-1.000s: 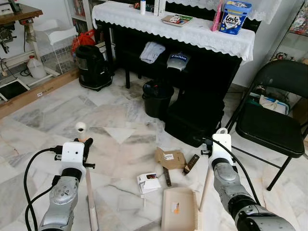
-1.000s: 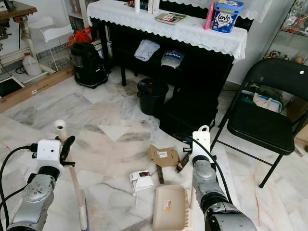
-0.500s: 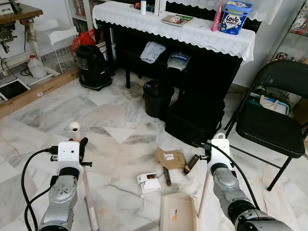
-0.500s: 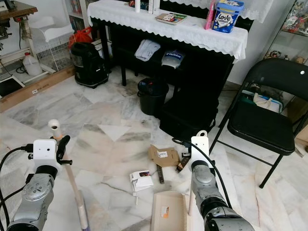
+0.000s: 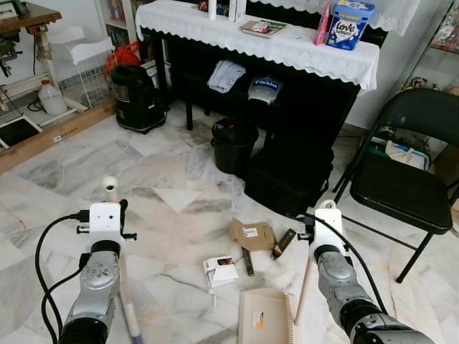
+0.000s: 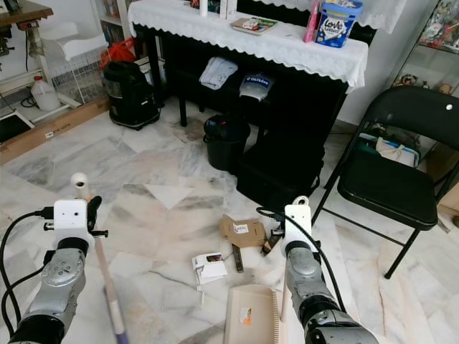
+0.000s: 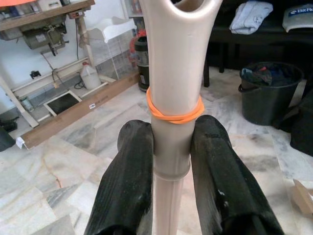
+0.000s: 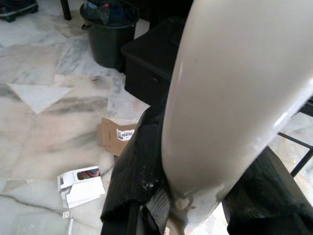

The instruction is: Sweep floor

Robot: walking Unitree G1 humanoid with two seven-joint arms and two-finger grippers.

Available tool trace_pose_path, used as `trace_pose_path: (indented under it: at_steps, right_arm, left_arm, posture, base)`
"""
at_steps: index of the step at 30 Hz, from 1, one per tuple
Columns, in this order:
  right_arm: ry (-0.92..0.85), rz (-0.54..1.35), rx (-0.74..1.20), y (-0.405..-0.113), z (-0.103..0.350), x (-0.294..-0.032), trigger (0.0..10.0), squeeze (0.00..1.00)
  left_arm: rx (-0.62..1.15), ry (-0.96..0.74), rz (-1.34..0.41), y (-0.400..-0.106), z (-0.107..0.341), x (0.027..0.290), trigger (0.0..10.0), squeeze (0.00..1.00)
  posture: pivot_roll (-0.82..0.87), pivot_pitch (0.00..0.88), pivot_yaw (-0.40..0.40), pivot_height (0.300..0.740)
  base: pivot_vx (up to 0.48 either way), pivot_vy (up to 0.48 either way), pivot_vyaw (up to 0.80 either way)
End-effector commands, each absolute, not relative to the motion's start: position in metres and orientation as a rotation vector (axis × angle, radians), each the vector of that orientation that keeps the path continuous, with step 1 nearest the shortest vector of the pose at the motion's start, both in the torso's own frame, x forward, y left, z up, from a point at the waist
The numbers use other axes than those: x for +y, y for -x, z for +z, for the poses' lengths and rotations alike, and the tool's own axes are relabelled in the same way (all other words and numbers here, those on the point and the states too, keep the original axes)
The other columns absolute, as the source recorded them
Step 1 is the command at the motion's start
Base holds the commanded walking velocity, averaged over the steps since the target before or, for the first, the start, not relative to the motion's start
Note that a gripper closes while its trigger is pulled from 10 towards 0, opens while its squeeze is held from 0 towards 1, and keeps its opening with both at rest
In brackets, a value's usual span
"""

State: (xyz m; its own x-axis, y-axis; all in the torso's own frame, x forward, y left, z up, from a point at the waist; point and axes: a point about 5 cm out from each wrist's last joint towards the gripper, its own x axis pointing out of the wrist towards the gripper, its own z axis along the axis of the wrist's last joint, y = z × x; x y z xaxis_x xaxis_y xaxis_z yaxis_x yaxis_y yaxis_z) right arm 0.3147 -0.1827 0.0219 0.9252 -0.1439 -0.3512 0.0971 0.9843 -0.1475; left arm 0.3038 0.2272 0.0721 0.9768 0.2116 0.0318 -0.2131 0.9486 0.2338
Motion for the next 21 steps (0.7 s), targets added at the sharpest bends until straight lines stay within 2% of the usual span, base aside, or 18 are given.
trace_pose_path:
  at_steps: [1,5,8,11,21]
  right_arm:
    - [0.142,-0.125,0.375,-0.312,0.02,-0.186,10.0,0.0]
    - [0.14,-0.122,0.368,-0.312,0.02,-0.186,10.0,0.0]
    - [0.141,-0.125,0.363,-0.312,0.021,-0.188,10.0,0.0]
    - [0.142,-0.127,0.364,-0.311,0.02,-0.189,10.0,0.0]
    - [0.15,-0.12,0.381,-0.307,0.016,-0.19,10.0,0.0]
  left_arm:
    - [-0.043,-0.252,0.2,-0.309,0.075,0.217,10.0,0.0]
    - [-0.031,-0.227,0.151,-0.31,0.068,0.205,10.0,0.0]
    - [0.019,-0.113,0.051,-0.313,0.06,0.19,10.0,0.0]
    - [0.042,-0.076,0.021,-0.313,0.057,0.186,10.0,0.0]
    - [0.053,-0.002,-0.007,-0.308,0.052,0.197,10.0,0.0]
  posture:
    - [0.05,0.049,-0.1,0.74]
    - [0.04,0.054,-0.1,0.74]
    - [0.03,0.055,-0.103,0.74]
    - [0.03,0.055,-0.104,0.74]
    - [0.03,0.066,-0.109,0.74]
  base:
    - [0.0,0.0,0.0]
    - [0.0,0.0,0.0]
    - [0.0,0.0,0.0]
    - [0.0,0.0,0.0]
    - [0.0,0.0,0.0]
